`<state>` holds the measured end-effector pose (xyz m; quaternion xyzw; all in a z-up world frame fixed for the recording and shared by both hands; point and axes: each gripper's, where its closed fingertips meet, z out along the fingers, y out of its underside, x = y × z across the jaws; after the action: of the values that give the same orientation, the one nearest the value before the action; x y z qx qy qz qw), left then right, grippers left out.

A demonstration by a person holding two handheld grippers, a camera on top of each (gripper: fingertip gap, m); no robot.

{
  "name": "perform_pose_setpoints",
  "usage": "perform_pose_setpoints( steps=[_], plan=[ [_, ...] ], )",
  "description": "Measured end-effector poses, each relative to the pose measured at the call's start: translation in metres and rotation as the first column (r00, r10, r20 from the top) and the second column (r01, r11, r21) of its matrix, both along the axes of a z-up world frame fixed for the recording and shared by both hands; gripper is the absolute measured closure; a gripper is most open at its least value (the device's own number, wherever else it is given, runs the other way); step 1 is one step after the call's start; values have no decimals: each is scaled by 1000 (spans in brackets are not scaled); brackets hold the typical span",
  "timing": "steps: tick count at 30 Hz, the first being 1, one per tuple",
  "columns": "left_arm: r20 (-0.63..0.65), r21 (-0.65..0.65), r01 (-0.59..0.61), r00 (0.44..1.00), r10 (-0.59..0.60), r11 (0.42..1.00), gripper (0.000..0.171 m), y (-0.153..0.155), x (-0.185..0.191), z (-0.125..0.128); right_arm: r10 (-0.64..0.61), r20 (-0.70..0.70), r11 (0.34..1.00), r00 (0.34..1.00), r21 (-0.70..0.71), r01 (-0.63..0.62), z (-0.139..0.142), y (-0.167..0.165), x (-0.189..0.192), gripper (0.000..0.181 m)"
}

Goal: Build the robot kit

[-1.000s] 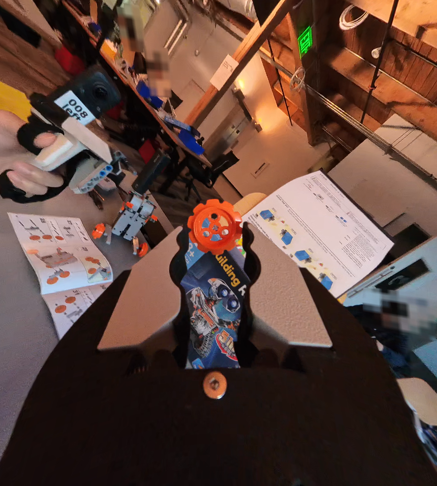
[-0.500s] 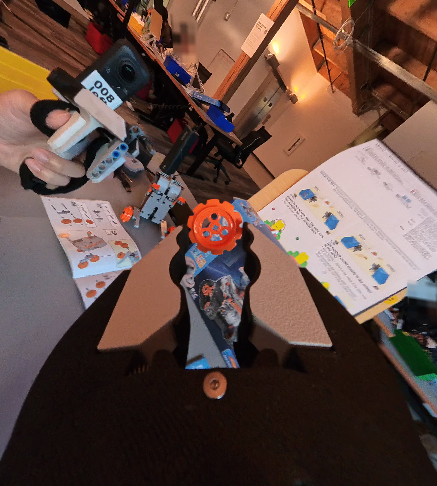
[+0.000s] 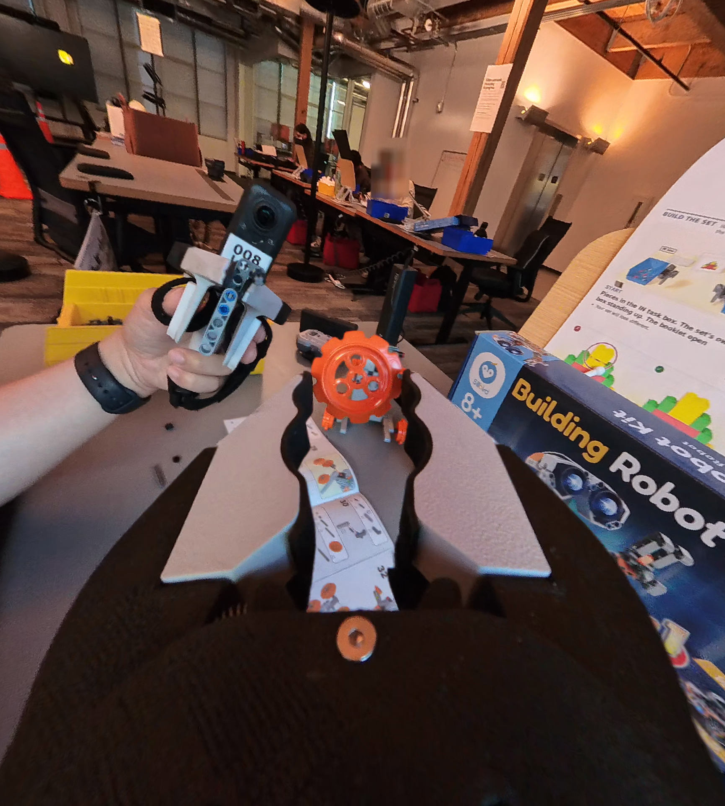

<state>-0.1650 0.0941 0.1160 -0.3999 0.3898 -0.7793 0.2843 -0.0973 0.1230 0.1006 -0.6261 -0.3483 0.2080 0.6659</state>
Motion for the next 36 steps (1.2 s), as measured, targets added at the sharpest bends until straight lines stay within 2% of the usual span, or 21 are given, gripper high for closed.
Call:
perform_pose_setpoints(
  steps=[7,12,19,25,29,36],
  plan=[
    [-20,10,-15,1000,15,1000,168,0,6,2,49,-165,999,985,5,-49,16,-3,12,142],
    [-64,18,-36,997,37,999,168,-4,21,3,31,-195,1000,980,10,-29,13,4,22,142],
    [-49,30,-43,998,44,999,168,-12,26,15,11,-183,997,983,78,4,24,0,23,142],
    [-33,5,-63,997,63,998,168,-12,29,24,-42,-114,993,993,101,54,20,3,25,142],
    [-26,-8,-85,996,85,996,168,-10,30,30,-17,-119,994,993,105,30,22,0,19,142],
    [-38,-24,-116,993,115,993,168,-5,33,30,-54,-59,988,997,140,62,26,-5,17,142]
  ],
)
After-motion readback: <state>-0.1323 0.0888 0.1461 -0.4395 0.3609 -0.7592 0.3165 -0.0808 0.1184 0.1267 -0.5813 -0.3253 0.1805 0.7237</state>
